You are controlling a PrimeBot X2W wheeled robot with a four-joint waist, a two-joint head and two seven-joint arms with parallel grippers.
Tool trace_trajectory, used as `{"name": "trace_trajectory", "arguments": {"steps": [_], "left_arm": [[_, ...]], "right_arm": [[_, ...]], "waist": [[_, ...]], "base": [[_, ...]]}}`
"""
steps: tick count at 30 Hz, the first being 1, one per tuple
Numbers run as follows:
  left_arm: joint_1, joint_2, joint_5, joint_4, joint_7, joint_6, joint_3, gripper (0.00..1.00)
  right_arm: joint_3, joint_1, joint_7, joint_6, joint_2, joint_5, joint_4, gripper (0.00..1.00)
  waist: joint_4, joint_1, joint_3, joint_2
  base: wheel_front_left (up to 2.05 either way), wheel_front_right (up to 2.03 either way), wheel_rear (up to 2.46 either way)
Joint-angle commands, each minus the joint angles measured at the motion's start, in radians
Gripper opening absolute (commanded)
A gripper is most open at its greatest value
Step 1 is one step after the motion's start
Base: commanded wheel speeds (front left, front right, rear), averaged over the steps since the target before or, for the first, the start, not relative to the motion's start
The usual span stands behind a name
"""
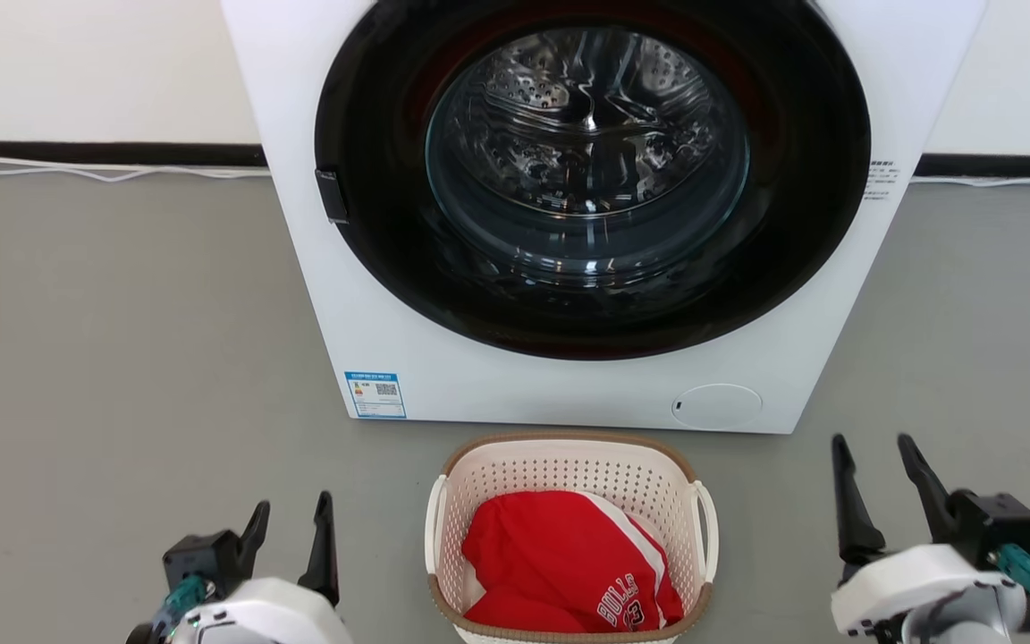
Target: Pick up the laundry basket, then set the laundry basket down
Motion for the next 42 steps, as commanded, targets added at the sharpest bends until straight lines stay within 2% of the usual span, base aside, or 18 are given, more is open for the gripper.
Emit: {"name": "trace_trajectory", "arguments": {"steps": [1, 12, 20, 21, 27, 31, 35, 42], "left_arm": [[-0.007, 0.006, 0.011, -0.031, -0.006, -0.009, 0.042, 1.0], [0.006, -0.004, 0.035, -0.039, -0.006, -0.028, 0.096, 1.0], [0.001, -0.005, 0.017, -0.039, -0.006, -0.026, 0.078, 1.0], [0.027, -0.015, 0.02, -0.01, 0.0, -0.023, 0.052, 0.0], [0.066, -0.025, -0.005, 0.041, 0.011, -0.025, 0.057, 0.0], [0.066, -0.024, -0.048, 0.028, 0.023, -0.028, 0.063, 0.0], [0.066, -0.024, -0.09, 0.016, 0.034, -0.031, 0.066, 0.0], [0.065, -0.023, -0.153, -0.002, 0.05, -0.036, 0.072, 0.0]], "right_arm": [[0.013, -0.006, -0.012, 0.006, -0.002, -0.009, -0.024, 1.0], [-0.015, 0.009, -0.012, 0.006, 0.004, -0.032, -0.007, 1.0], [-0.015, 0.008, -0.012, 0.006, 0.008, -0.032, -0.001, 1.0], [-0.04, 0.028, 0.0, 0.0, 0.013, -0.018, 0.024, 0.0], [-0.045, 0.062, 0.015, -0.001, 0.027, 0.011, 0.076, 0.0], [-0.045, 0.061, 0.029, -0.001, 0.026, 0.062, 0.067, 0.0], [-0.04, 0.062, 0.038, 0.0, 0.026, 0.112, 0.057, 0.0], [-0.036, 0.062, 0.053, 0.0, 0.025, 0.187, 0.042, 0.0]], "waist": [[-0.001, 0.0001, -0.006, -0.0001], [0.004, 0.0001, -0.034, -0.0001], [0.011, 0.0001, -0.039, -0.0001], [0.011, 0.0001, -0.039, -0.0001], [0.01, 0.0002, -0.039, -0.0001], [0.007, 0.0023, -0.039, -0.0001], [0.005, 0.0003, -0.036, -0.0001], [0.002, 0.0001, -0.033, -0.0001]], "base": [[0.0, 0.0, 0.0], [0.0, 0.0, 0.0], [0.0, 0.0, 0.0], [0.0, 0.0, 0.0], [0.0, 0.0, 0.0], [0.0, 0.0, 0.0], [0.0, 0.0, 0.0], [0.0, 0.0, 0.0]]}}
